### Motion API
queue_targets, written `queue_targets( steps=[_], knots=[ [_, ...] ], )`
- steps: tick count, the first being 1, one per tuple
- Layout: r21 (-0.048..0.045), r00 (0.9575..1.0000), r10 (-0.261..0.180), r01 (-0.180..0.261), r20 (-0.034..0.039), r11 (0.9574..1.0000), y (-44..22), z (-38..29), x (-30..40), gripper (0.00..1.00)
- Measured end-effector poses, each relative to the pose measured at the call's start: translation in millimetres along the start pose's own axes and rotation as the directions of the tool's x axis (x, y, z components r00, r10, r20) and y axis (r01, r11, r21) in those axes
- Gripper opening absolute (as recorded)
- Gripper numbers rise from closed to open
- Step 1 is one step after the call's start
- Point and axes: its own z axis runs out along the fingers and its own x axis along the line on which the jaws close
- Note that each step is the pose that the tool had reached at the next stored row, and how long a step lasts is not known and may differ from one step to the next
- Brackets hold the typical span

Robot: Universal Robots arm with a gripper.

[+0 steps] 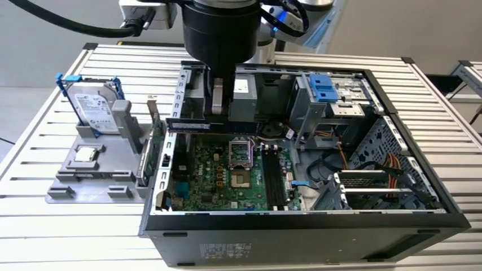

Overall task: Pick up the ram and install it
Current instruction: 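Pick up the ram and move it above insertion slot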

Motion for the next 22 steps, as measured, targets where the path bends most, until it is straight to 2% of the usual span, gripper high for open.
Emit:
queue_targets(
  steps=[22],
  knots=[
    [0.0,1.0,0.0,0.0,-0.0001,1.0,-23.8,-0.4,-1.0,0.0]
  ],
)
